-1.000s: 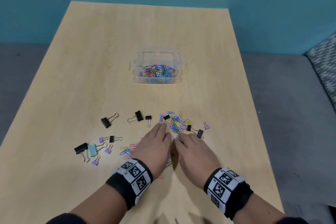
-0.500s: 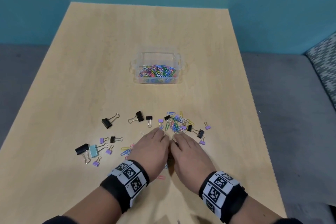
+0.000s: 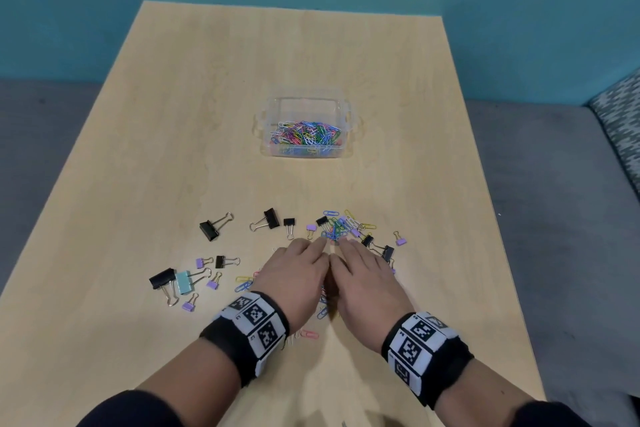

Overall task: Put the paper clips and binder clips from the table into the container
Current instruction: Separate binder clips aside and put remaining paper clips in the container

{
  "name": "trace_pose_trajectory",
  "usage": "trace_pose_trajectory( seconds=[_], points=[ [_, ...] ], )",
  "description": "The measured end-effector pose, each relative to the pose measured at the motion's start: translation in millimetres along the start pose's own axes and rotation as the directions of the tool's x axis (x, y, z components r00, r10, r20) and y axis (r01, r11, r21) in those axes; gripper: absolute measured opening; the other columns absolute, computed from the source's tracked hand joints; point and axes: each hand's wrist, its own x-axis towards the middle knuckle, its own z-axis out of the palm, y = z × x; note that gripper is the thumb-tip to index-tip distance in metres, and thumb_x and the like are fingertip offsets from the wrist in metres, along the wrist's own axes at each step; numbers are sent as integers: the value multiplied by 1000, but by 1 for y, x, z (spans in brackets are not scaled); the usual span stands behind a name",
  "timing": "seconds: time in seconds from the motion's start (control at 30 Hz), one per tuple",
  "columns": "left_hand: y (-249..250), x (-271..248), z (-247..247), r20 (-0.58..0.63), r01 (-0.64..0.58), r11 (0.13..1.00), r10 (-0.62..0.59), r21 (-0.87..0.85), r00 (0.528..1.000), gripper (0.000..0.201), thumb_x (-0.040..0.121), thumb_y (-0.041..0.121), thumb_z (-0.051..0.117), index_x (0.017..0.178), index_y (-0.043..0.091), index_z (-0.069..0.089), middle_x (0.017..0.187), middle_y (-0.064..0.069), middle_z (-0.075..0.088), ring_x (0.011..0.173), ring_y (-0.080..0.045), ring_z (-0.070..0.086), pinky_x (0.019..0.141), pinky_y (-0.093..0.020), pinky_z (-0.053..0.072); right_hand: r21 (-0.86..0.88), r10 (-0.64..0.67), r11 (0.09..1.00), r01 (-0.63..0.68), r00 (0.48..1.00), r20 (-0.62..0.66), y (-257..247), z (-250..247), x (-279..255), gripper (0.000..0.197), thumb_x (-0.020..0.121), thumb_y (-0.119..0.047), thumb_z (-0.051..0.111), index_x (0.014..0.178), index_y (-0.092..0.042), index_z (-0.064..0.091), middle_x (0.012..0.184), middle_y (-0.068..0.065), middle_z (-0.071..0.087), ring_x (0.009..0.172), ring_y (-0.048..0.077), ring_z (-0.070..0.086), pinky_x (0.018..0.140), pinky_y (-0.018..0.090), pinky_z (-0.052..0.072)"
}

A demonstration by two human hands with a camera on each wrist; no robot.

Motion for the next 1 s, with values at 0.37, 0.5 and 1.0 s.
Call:
trace_pose_trajectory(
  seconds=[0.37,0.5,1.0],
  points=[
    [-20,26,-15,7,-49,999,48,15,999,48,74,14,61,121,13,57,138,-3,50,117,-31,49,82,-42,50,46,-91,995,94,994,-54,0,11,3,31,78,-20,40,104,-13,55,119,11,52,118,32,46,96,43,43],
    [-28,30,-18,47,-46,997,44,56,998,42,85,14,50,127,17,47,152,1,31,136,-27,30,94,-42,37,105,-91,989,100,992,-92,-3,6,4,29,80,-15,34,100,-16,55,112,6,49,112,28,46,97,37,40],
    [-53,21,-15,-45,71,993,-75,-90,996,34,81,5,55,113,15,57,143,-8,46,130,-29,41,96,-42,41,21,-13,1000,15,998,-69,-17,6,28,48,87,-24,44,132,-6,45,139,17,44,132,36,36,108,48,33]
  ],
)
